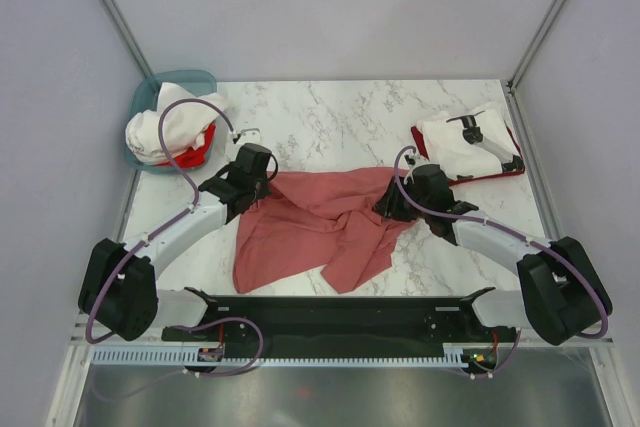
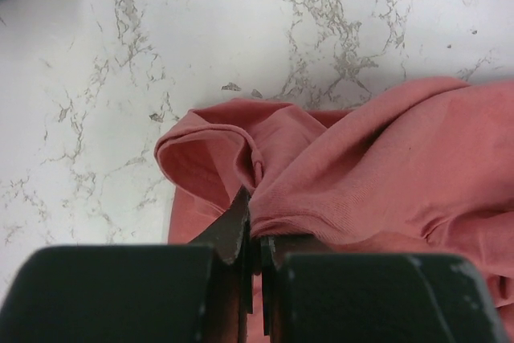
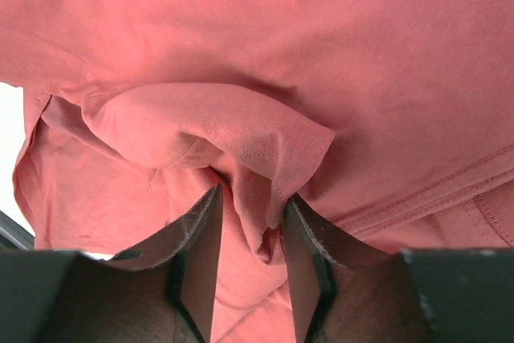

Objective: Fold and stack the t-shirts

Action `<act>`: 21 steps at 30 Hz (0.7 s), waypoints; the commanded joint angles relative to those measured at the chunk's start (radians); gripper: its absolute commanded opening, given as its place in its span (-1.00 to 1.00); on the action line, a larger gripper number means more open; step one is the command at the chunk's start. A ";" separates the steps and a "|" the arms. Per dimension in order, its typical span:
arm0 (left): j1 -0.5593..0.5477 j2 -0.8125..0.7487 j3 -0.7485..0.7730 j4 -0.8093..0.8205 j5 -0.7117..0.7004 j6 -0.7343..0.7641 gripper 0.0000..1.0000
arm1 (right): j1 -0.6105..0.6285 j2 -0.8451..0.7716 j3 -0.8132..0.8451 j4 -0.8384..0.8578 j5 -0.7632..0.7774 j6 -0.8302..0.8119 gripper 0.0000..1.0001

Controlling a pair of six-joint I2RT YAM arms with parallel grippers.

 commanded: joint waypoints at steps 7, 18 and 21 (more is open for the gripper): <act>-0.002 -0.035 -0.011 0.044 0.003 -0.035 -0.96 | -0.012 0.015 0.029 0.046 0.069 0.014 -0.06; -0.004 -0.032 -0.017 0.048 -0.003 -0.033 -0.96 | -0.020 0.040 0.111 0.034 0.129 -0.014 -0.94; -0.002 -0.027 -0.017 0.048 -0.002 -0.032 -0.96 | -0.020 0.003 0.130 0.025 0.118 -0.023 -1.00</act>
